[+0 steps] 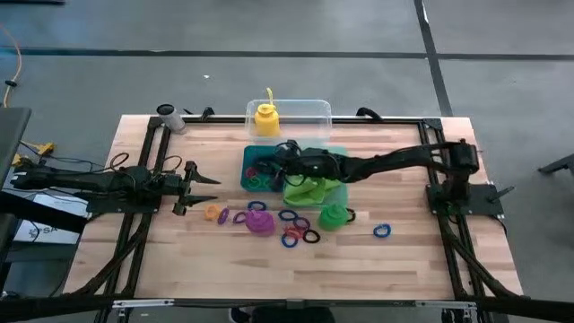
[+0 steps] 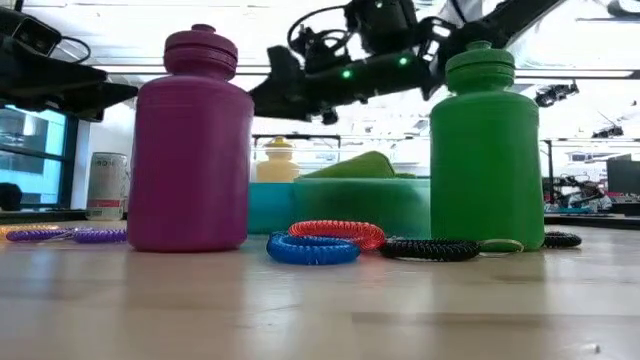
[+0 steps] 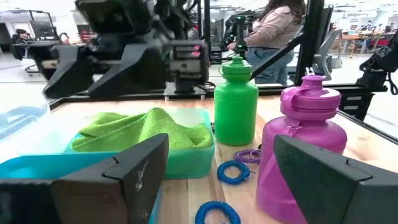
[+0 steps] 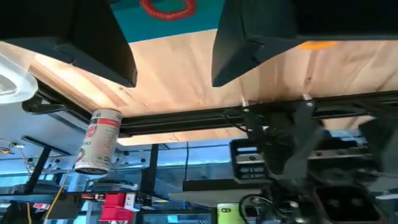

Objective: Pick & Place Sports Items
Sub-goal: Put the green tumbler into the transparent bin

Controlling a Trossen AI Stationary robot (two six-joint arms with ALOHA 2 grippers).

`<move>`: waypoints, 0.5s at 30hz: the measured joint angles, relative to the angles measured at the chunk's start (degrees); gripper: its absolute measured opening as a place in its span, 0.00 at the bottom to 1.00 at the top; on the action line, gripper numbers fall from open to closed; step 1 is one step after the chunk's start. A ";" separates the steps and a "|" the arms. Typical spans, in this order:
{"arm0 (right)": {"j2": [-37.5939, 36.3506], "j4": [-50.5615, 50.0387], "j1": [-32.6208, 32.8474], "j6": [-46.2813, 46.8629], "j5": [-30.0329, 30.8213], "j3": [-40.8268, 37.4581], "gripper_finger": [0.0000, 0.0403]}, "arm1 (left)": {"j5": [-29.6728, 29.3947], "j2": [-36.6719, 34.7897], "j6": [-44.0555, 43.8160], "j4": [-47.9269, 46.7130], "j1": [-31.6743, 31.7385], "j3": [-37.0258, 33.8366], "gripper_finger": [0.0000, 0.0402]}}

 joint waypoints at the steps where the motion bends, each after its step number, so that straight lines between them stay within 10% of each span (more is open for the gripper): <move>1: -0.73 -1.21 0.31 -0.20 0.31 0.00 0.40 | 0.02 0.00 0.00 0.00 0.02 0.00 0.59; 15: -15.73 -25.63 5.45 6.78 12.43 0.02 0.36 | 0.02 0.02 0.00 0.00 0.02 0.00 0.59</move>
